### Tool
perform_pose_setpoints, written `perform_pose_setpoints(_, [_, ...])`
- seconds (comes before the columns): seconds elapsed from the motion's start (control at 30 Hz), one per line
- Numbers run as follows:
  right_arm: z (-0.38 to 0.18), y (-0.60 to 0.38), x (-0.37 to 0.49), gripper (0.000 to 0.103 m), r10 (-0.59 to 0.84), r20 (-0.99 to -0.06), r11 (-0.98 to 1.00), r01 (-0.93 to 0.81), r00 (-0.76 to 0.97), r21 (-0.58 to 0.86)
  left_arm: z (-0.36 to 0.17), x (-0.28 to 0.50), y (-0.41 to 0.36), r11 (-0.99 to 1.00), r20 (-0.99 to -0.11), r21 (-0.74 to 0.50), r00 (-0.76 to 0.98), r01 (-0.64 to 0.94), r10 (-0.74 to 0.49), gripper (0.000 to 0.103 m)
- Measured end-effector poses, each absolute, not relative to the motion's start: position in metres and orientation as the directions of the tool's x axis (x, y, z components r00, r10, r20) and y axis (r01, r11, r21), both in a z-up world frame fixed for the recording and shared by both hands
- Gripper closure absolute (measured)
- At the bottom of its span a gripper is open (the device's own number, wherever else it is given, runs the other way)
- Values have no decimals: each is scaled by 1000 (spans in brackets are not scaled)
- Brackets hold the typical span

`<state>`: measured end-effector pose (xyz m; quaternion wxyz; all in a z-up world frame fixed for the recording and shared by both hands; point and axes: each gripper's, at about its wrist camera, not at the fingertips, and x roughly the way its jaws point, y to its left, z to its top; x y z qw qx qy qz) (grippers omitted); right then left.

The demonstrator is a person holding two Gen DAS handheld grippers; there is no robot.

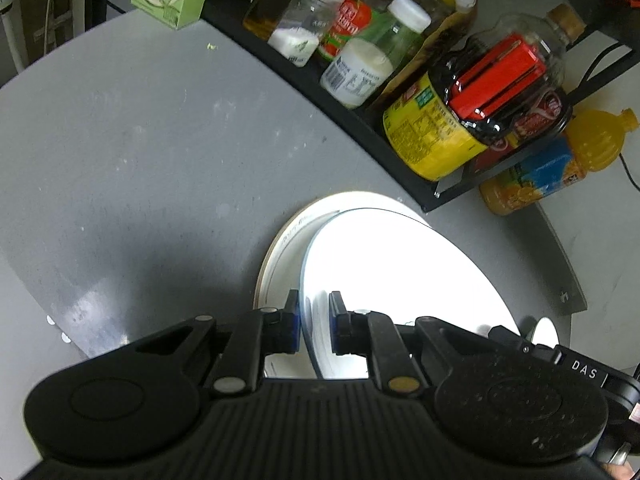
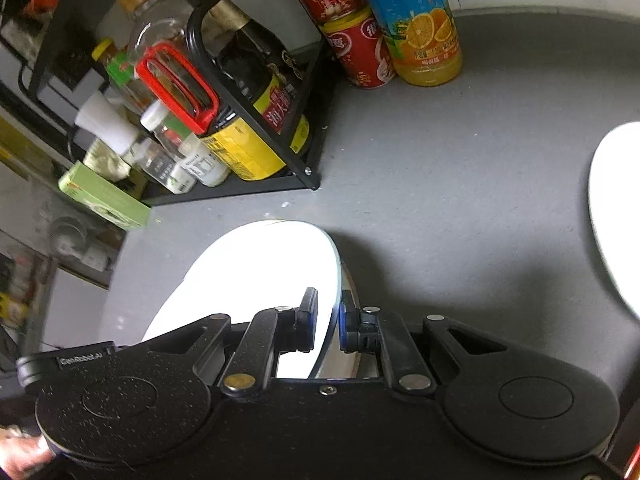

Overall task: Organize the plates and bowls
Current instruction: 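Carry the 'Sweet' plate onto the large gold-rimmed plate, then lower the 'Sweet' plate flat onto the gold-rimmed plate and open both grippers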

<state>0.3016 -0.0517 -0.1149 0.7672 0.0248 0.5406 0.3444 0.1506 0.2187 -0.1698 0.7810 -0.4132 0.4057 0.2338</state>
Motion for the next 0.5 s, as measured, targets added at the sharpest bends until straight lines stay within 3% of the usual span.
perform_pose_setpoints(0.17, [-115,-44,297,94,511,-834,768,-547,209,334,-179,157,219,546,-854,-432,520,-718,9,92])
perform_pose_setpoints(0.5, [-122,-42,298,96,493,-841,783,-533,220,320,-187,169,223,579,-875,-390,484,-716,9,89])
